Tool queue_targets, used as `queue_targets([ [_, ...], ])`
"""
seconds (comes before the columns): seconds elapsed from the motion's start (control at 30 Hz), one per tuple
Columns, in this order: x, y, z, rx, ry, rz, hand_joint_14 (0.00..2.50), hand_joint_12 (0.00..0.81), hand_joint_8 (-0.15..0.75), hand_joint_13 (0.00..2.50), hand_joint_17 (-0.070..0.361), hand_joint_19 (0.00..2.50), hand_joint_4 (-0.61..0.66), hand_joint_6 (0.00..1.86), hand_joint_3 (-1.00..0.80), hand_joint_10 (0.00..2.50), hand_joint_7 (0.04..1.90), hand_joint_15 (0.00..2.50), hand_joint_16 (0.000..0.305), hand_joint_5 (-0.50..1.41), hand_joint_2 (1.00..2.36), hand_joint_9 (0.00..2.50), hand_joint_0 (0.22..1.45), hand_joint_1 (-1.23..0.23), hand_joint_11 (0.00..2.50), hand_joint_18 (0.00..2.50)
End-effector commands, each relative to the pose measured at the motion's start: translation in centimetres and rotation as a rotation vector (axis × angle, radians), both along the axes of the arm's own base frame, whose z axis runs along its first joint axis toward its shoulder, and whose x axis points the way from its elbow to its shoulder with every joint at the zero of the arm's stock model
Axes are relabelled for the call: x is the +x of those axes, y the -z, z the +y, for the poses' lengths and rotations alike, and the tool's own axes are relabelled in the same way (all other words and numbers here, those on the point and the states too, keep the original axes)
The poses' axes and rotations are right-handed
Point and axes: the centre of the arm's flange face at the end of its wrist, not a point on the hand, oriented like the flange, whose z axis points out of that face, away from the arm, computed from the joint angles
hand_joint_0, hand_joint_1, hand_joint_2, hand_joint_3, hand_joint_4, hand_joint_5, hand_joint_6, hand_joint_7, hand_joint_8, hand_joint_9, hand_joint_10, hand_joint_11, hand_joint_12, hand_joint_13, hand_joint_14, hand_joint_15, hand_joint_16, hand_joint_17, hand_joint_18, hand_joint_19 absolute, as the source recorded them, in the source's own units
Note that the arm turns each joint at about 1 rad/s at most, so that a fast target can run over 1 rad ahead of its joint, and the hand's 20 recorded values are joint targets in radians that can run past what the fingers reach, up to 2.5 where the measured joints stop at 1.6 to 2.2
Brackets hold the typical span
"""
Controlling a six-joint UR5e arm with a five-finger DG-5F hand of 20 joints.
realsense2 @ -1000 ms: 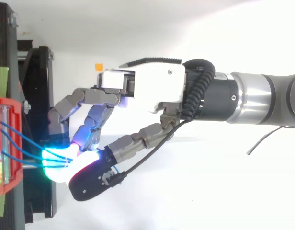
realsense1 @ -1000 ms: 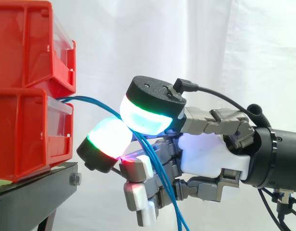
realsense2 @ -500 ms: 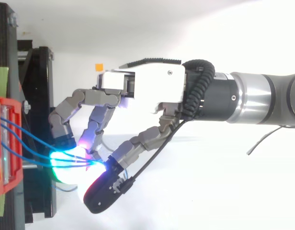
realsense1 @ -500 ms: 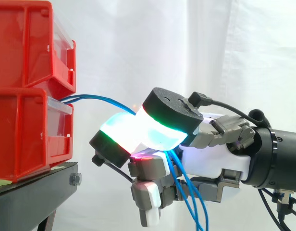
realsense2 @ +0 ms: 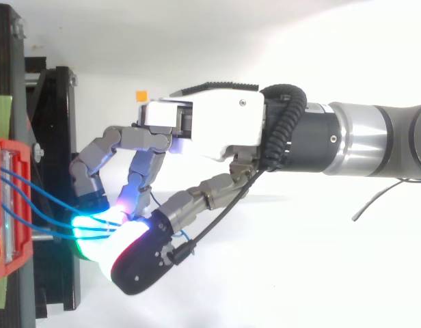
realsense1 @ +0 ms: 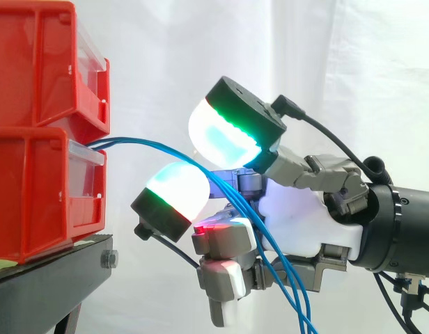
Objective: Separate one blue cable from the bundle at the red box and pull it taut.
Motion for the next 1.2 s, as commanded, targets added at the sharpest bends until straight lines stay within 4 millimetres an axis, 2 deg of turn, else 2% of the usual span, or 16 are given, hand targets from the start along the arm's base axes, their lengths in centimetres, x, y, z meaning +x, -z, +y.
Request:
queue_targets([
  [0.0,0.01,0.01,-0.02,0.000,0.000,0.000,0.02,0.442,0.432,1.26,0.106,0.66,0.18,0.90,-0.50,0.01,1.08,0.75,0.047,-0.15,1.00,1.23,0.61,-0.55,1.16,1.12],
  [0.07,0.00,0.01,-0.14,0.000,0.002,0.000,0.02,0.442,0.432,1.26,0.107,0.68,0.16,0.91,-0.44,0.02,1.14,0.75,0.047,-0.14,1.01,1.25,0.63,-0.57,1.16,1.12],
  [0.17,0.00,0.01,-0.14,0.000,0.002,0.000,0.02,0.460,0.455,1.27,0.115,0.67,0.18,0.92,-0.20,0.01,1.21,0.76,0.051,-0.13,1.02,1.26,0.61,-0.67,1.18,1.16],
  [0.27,0.00,0.01,-0.15,-0.001,0.004,0.000,0.02,0.464,0.452,1.27,0.116,0.67,0.16,0.92,-0.13,0.02,1.22,0.75,0.052,-0.14,1.02,1.24,0.63,-0.75,1.18,1.16],
  [0.4,0.00,0.01,-0.18,-0.002,0.007,0.000,0.03,0.441,0.420,1.23,0.111,0.68,0.12,0.93,-0.25,0.02,1.19,0.78,0.049,-0.15,1.02,1.19,0.67,-0.84,1.19,1.14],
  [0.47,0.00,0.01,-0.18,-0.004,0.007,0.000,0.02,0.437,0.413,1.22,0.108,0.67,0.10,0.93,-0.41,0.02,1.15,0.78,0.048,-0.16,1.01,1.17,0.72,-0.88,1.19,1.13],
  [0.53,-0.02,0.03,-0.31,-0.004,0.009,0.002,0.02,0.434,0.410,1.21,0.107,0.67,0.10,0.93,-0.50,0.02,1.15,0.78,0.048,-0.16,1.00,1.17,0.73,-0.88,1.19,1.12],
  [0.6,-0.06,0.08,-0.31,-0.004,0.009,0.006,0.03,0.434,0.412,1.21,0.107,0.67,0.11,0.93,-0.50,0.02,1.15,0.78,0.047,-0.16,1.00,1.16,0.73,-0.88,1.19,1.12],
  [0.73,-0.07,0.08,-0.46,-0.014,0.015,0.006,0.02,0.454,0.429,1.23,0.115,0.67,0.18,0.93,-0.50,0.01,1.10,0.77,0.051,-0.15,1.00,1.19,0.52,-0.76,1.18,1.15],
  [0.83,-0.07,0.10,-0.37,-0.025,0.018,0.008,0.02,0.489,0.466,1.27,0.134,0.67,0.20,0.92,-0.50,0.01,1.10,0.76,0.059,-0.15,1.00,1.21,0.45,-0.63,1.15,1.22],
  [0.9,-0.07,0.10,-0.40,-0.027,0.022,0.008,0.02,0.492,0.468,1.26,0.140,0.67,0.21,0.91,-0.50,0.01,1.09,0.76,0.062,-0.15,1.00,1.21,0.44,-0.58,1.13,1.23],
  [1.0,-0.05,0.07,-0.48,-0.028,0.030,0.005,0.02,0.463,0.432,1.23,0.129,0.72,0.19,0.91,-0.50,0.02,1.09,0.77,0.057,-0.15,1.00,1.18,0.51,-0.49,1.13,1.19],
  [1.07,-0.07,0.12,-0.48,-0.030,0.030,0.005,0.02,0.444,0.410,1.22,0.120,0.75,0.19,0.90,-0.50,0.02,1.15,0.78,0.053,-0.15,1.00,1.17,0.60,-0.52,1.14,1.15],
  [1.1,-0.03,0.05,-0.48,-0.030,0.030,0.004,0.02,0.444,0.412,1.22,0.119,0.76,0.19,0.90,-0.50,0.02,1.15,0.78,0.053,-0.15,1.00,1.17,0.61,-0.53,1.15,1.15],
  [1.17,-0.06,0.08,-0.48,-0.030,0.030,0.007,0.02,0.444,0.420,1.23,0.121,0.76,0.18,0.90,-0.38,0.02,1.18,0.79,0.054,-0.15,1.01,1.19,0.61,-0.58,1.15,1.16],
])
